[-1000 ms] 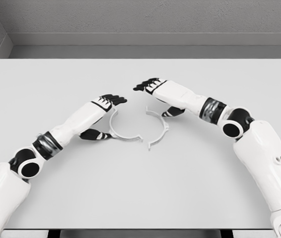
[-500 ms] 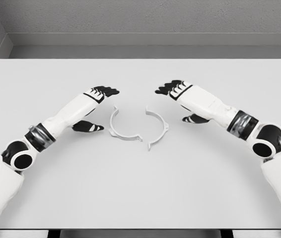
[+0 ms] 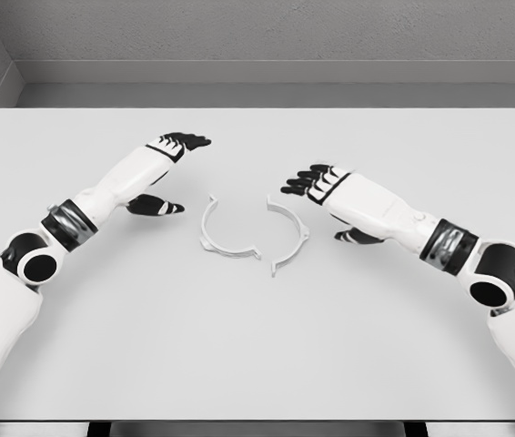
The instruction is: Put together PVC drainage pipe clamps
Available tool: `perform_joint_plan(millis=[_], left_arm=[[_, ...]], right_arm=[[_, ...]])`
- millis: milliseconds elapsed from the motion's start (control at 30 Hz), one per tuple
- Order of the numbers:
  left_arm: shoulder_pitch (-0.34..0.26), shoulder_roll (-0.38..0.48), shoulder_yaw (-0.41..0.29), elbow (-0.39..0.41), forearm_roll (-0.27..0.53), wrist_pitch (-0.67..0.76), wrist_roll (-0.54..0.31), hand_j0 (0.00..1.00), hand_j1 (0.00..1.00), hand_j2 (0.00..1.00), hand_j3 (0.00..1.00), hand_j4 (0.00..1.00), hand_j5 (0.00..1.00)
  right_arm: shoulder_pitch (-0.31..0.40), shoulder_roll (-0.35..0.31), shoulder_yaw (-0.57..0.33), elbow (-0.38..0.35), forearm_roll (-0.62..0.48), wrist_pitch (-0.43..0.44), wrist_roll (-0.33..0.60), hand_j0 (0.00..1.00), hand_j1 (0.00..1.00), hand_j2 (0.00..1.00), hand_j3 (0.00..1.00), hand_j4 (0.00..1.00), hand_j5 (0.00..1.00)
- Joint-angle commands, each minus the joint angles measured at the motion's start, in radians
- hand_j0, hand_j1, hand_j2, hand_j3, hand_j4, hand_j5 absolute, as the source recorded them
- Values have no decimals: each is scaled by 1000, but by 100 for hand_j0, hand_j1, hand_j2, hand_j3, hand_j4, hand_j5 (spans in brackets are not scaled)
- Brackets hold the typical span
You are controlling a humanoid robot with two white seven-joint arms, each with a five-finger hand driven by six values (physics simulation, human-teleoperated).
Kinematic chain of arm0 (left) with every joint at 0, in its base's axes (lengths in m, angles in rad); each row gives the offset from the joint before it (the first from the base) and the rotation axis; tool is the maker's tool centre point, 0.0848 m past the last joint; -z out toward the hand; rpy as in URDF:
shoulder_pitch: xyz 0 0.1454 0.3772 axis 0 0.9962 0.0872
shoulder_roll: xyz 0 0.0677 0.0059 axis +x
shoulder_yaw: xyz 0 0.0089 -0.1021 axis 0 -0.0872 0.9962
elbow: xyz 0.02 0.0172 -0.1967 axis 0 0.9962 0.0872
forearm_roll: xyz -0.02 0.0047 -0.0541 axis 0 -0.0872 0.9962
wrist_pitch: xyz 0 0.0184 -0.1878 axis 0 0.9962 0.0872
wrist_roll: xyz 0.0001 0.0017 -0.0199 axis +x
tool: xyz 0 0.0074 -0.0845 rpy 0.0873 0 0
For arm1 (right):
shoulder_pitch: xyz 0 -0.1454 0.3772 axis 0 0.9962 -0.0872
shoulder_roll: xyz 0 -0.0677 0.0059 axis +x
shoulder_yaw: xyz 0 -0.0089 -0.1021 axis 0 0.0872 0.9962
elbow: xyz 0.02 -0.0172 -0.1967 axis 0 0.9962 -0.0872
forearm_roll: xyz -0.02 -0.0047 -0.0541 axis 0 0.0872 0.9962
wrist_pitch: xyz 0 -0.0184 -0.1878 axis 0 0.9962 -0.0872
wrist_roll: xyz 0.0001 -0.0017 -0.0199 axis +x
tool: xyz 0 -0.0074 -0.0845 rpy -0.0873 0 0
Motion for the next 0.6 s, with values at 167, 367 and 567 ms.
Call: perform_joint_plan(millis=[167,367,567], left_arm=[[-11,-4,-1,17,7,0,0,100,100,100,100,100,100],[-17,-5,1,18,10,0,1,100,100,100,100,100,100],[-41,-48,-4,63,7,0,1,100,100,100,100,100,100]], right_arm=[[-8,5,47,-6,0,2,0,100,100,100,100,100,100],[-23,15,69,35,1,2,0,100,100,100,100,100,100],[-26,24,78,33,3,2,0,100,100,100,100,100,100]])
